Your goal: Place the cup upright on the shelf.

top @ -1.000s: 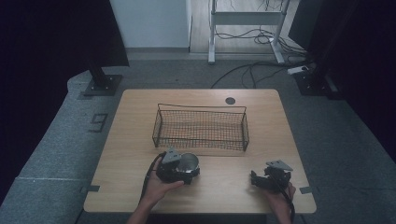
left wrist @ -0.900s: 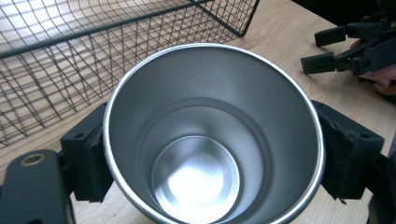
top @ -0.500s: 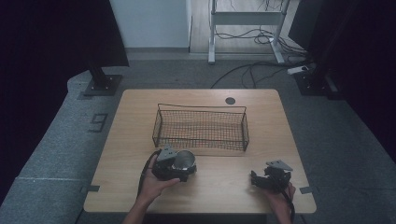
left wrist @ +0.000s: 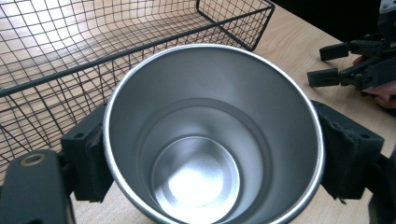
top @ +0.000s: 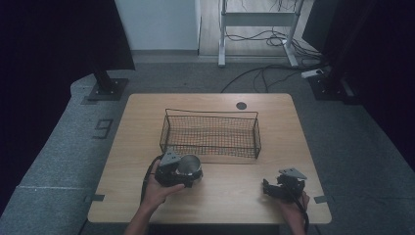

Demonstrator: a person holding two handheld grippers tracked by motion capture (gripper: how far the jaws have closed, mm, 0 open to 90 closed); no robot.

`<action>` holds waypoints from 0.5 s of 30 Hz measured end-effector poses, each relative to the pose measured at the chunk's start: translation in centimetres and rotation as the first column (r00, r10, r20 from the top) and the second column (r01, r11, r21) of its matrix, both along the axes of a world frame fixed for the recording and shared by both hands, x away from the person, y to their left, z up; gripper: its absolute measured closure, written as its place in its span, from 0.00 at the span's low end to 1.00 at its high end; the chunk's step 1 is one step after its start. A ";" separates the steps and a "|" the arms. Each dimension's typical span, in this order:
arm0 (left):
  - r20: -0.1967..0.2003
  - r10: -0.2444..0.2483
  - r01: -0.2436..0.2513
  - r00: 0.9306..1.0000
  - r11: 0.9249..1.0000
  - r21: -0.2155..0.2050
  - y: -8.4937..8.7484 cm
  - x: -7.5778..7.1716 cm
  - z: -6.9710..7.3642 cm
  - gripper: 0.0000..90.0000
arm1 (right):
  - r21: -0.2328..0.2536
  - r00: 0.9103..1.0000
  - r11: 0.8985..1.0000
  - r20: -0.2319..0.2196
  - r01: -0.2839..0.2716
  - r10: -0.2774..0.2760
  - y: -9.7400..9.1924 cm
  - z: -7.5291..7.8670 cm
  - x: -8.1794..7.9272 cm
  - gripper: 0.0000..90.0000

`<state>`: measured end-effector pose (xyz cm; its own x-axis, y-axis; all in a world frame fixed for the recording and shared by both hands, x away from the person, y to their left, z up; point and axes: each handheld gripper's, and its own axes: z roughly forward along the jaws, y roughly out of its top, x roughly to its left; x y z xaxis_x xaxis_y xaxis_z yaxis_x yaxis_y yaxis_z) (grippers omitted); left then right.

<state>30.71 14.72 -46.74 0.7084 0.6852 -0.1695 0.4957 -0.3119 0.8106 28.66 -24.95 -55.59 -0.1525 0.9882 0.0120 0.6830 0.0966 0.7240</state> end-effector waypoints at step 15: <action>0.025 0.009 -0.008 1.000 1.000 -0.005 0.4 0.3 1.3 0.16 | 0.000 1.000 1.000 0.000 0.000 0.000 0.0 0.0 0.0 0.05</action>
